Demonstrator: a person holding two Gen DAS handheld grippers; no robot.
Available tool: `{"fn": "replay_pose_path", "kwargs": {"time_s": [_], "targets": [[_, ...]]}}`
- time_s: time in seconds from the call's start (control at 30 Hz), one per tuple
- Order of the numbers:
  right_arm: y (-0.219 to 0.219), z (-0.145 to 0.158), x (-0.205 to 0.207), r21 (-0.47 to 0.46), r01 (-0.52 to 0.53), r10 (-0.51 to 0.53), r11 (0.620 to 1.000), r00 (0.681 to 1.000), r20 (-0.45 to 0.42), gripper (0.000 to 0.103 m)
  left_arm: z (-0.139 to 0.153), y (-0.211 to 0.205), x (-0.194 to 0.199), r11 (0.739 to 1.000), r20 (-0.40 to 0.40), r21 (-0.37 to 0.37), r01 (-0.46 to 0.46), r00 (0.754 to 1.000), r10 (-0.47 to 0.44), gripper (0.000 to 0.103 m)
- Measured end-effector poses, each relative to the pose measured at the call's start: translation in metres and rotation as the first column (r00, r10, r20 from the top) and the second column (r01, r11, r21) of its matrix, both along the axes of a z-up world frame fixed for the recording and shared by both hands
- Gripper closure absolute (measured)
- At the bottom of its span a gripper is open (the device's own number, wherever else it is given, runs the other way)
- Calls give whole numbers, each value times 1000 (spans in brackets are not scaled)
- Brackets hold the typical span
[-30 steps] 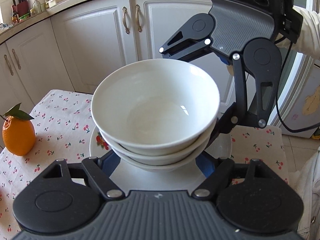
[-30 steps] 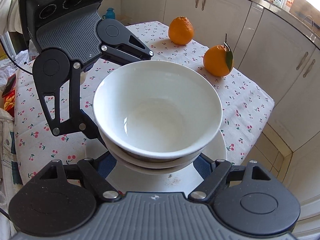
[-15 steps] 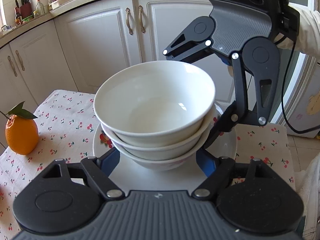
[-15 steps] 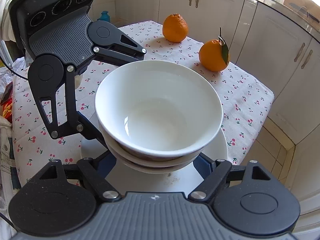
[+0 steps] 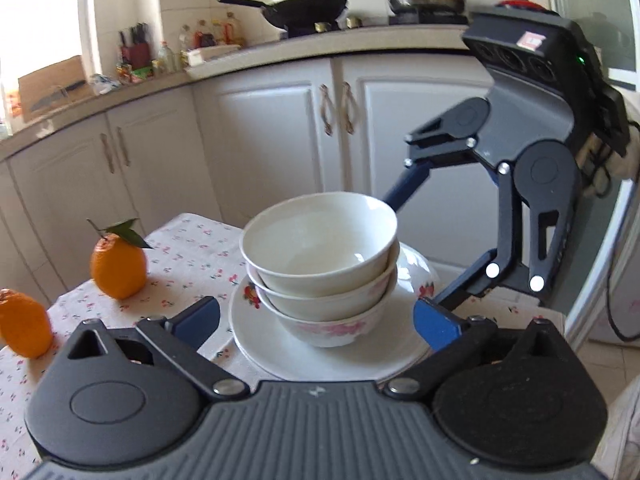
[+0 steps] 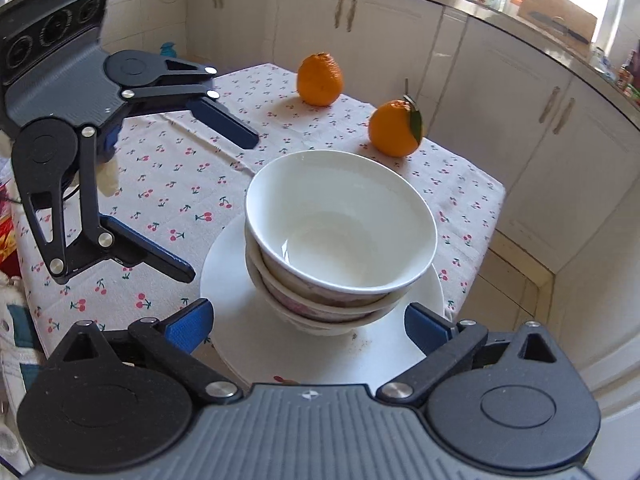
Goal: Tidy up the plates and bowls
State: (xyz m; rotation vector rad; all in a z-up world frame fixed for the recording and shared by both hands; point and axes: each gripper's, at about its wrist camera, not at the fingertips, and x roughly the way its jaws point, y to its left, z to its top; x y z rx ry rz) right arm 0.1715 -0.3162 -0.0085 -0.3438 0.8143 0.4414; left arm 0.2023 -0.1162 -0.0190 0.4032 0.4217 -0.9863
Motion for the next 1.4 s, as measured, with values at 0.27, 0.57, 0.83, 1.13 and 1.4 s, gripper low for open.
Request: {"fn": "replay_pose_path", "kwargs": {"time_s": [0.27,0.57,0.83,1.13,1.4], "targets": [[18,15,-50,71,481,-485,874,871,73,0,22,24,-40,935,-7,-124,-333,942,335,0],[49,41,-88,170,602,-624,780,769,138,0,36,51,-62,803,-138,-86,-590,805,577,1],[63,50,-97,182,594,-620,784,763,184,0,44,61,-77,758,-137,-110,-643,765,629,1],[69,50,-98,184,583,-610,792,770,188,0,41,60,-79,743,-145,-96,-662,748,647,1],[70,50,-98,193,578,-608,793,773,181,0,39,59,-79,736,-145,-83,-671,739,658,1]]}}
